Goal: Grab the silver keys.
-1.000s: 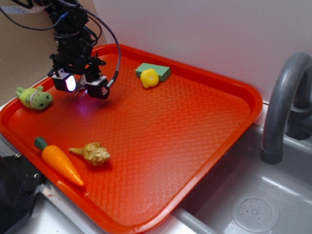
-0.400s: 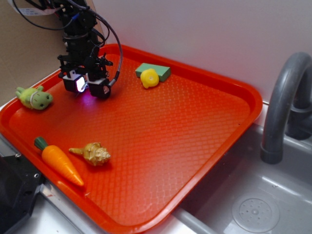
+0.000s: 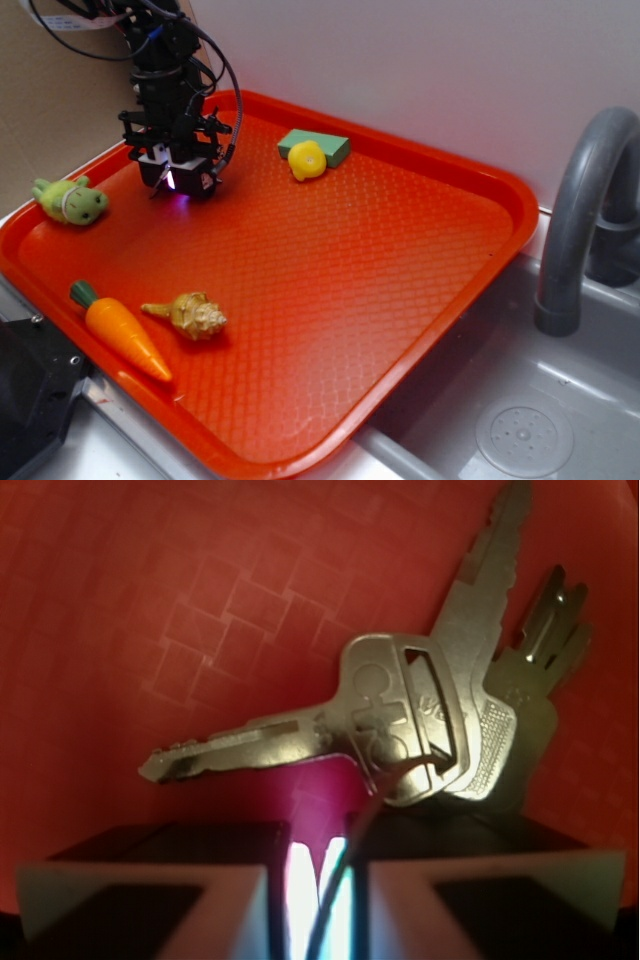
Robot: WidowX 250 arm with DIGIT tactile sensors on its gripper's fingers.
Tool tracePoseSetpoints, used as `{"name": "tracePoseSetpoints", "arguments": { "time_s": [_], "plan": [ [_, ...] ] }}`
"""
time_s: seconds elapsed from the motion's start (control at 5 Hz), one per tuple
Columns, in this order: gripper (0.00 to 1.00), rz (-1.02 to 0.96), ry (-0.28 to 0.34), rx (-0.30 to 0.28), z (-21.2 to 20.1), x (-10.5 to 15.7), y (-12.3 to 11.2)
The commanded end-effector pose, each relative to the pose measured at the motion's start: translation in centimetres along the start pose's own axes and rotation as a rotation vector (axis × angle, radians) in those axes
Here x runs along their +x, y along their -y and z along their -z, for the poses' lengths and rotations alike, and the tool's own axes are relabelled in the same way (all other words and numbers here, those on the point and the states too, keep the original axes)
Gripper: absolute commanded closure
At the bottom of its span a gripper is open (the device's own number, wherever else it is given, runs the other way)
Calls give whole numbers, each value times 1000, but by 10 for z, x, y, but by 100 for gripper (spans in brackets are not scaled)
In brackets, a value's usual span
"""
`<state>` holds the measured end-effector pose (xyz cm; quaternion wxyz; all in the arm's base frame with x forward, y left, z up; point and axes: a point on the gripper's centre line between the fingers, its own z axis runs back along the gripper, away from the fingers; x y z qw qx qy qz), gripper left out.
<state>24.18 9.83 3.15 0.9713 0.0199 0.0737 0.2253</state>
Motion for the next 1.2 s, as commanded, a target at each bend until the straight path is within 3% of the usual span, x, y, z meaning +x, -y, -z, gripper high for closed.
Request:
{"name": "tracePoseSetpoints", "arguments": {
  "time_s": [0.0, 0.2, 0.4, 0.6, 0.8, 1.0],
  "plan": [
    [100, 295, 38, -110, -91, -40, 13],
    [100, 513, 109, -102, -140, -55, 35],
    [100, 586, 211, -149, -189, -56, 31],
    [100, 611, 263, -167, -239, -51, 19],
    [100, 611, 238, -172, -273, -41, 18],
    [100, 599, 233, -162, -266, -26, 22]
  ]
}}
